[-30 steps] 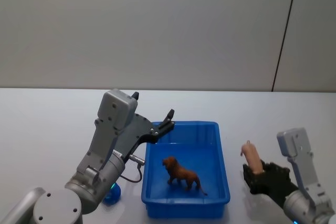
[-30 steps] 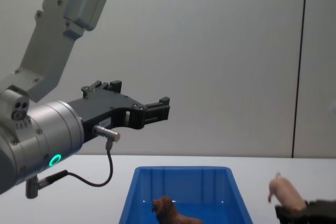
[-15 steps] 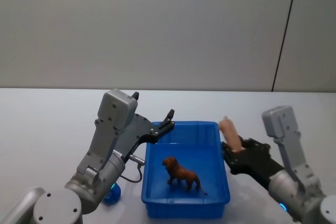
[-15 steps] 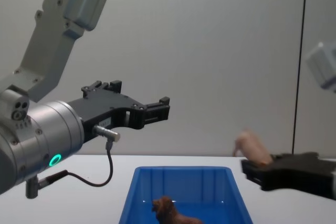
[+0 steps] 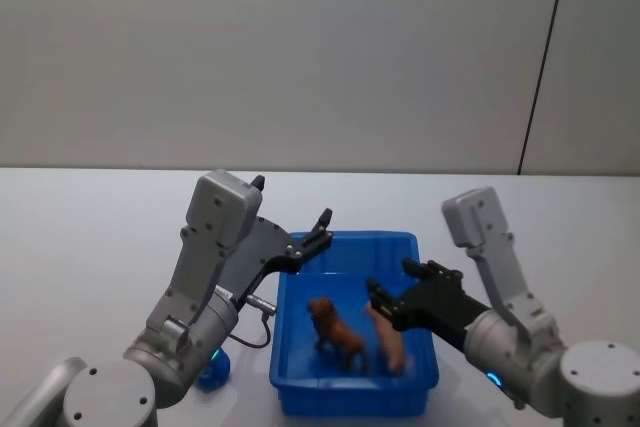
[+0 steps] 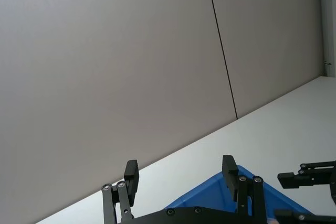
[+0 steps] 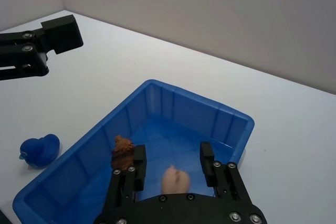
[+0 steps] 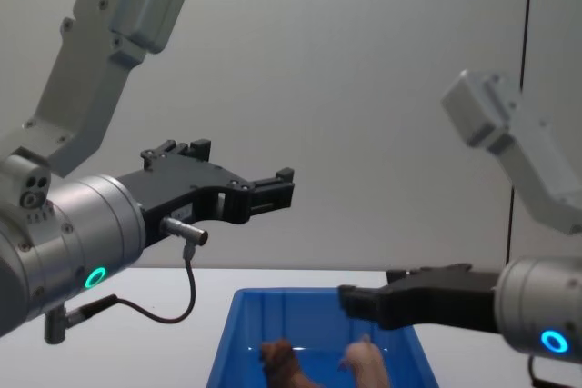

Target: Pick up the two dolls from the table and place them into the box.

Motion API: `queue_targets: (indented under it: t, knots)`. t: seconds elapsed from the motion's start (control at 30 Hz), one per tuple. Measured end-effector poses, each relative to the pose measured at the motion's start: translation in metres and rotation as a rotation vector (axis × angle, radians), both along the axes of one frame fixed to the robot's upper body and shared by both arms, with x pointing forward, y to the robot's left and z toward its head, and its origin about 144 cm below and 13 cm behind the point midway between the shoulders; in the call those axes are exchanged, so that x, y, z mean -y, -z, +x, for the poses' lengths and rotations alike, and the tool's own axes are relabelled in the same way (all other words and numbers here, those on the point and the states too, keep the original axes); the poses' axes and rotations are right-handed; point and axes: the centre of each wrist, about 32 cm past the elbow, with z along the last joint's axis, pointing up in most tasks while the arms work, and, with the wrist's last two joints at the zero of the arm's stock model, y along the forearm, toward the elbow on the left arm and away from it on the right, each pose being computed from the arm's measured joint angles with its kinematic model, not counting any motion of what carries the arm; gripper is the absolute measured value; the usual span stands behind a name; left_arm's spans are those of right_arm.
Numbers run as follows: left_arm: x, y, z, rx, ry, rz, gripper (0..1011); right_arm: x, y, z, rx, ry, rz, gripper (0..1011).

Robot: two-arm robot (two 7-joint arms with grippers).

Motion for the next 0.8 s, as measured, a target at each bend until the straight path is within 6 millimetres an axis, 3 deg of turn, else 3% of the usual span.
queue_targets:
  t: [0.27, 0.5, 0.8]
  knots:
    - [0.000, 0.000, 0.000, 0.000, 0.000, 0.000, 1001, -0.005, 0.003, 0.006, -0.012, -0.012, -0.008, 819]
    - [0.000, 0.000, 0.000, 0.000, 0.000, 0.000, 1001, 0.007, 0.006, 0.005, 0.019, 0.010, -0.001, 1001]
    - [0.000, 0.000, 0.000, 0.000, 0.000, 0.000, 1001, 0.039, 0.013, -0.002, 0.040, 0.069, 0.009, 1001]
